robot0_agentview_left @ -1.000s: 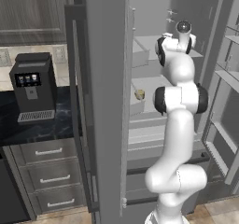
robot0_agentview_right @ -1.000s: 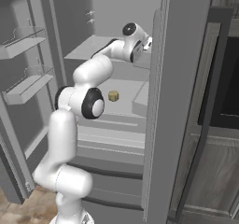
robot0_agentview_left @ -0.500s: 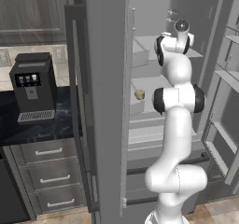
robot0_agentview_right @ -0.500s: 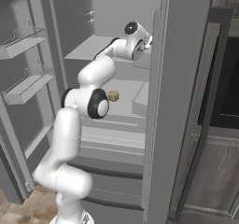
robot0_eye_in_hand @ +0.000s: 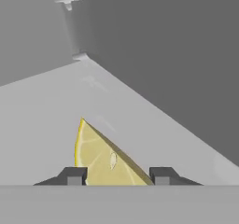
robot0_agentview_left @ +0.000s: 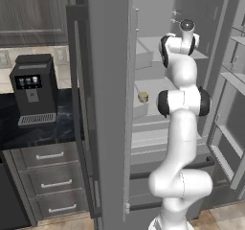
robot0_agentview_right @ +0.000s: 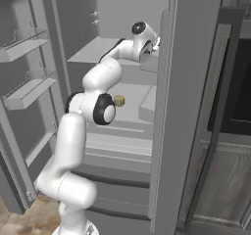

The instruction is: Move the cheese and lemon wedge from the top shelf to the second highest shelf to make space. Then, place the pitcher from the counter on the cleared top shelf.

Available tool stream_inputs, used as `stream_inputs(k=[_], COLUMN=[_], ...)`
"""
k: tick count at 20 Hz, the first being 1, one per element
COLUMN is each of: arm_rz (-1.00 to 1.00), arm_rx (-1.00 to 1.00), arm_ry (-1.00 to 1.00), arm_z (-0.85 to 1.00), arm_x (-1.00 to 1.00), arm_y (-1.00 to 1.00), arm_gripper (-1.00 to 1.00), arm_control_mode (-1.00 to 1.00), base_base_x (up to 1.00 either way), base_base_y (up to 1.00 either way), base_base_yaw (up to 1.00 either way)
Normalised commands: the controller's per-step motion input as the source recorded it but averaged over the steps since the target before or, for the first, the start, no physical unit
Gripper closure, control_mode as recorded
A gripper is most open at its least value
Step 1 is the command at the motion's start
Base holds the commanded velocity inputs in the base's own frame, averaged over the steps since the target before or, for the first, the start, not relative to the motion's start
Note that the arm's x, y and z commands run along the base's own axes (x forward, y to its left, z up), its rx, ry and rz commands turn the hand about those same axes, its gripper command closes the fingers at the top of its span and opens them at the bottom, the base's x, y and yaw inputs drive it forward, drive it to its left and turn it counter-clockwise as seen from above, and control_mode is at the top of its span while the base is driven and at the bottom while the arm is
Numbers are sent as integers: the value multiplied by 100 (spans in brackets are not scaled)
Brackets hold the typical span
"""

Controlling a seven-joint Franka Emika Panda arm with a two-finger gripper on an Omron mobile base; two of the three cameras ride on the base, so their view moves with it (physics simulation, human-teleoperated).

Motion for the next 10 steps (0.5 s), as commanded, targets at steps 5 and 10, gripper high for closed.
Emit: stream_inputs(k=[5, 10], arm_rz=[0, 3], arm_rx=[-3, -3], arm_ry=[0, 0], arm_z=[-48, -17], arm_x=[-12, -36], arm_y=[23, 34], arm_gripper=[100, 100], arm_control_mode=[-100, -100], base_base_x=[0, 0], base_base_y=[0, 0], base_base_yaw=[0, 0])
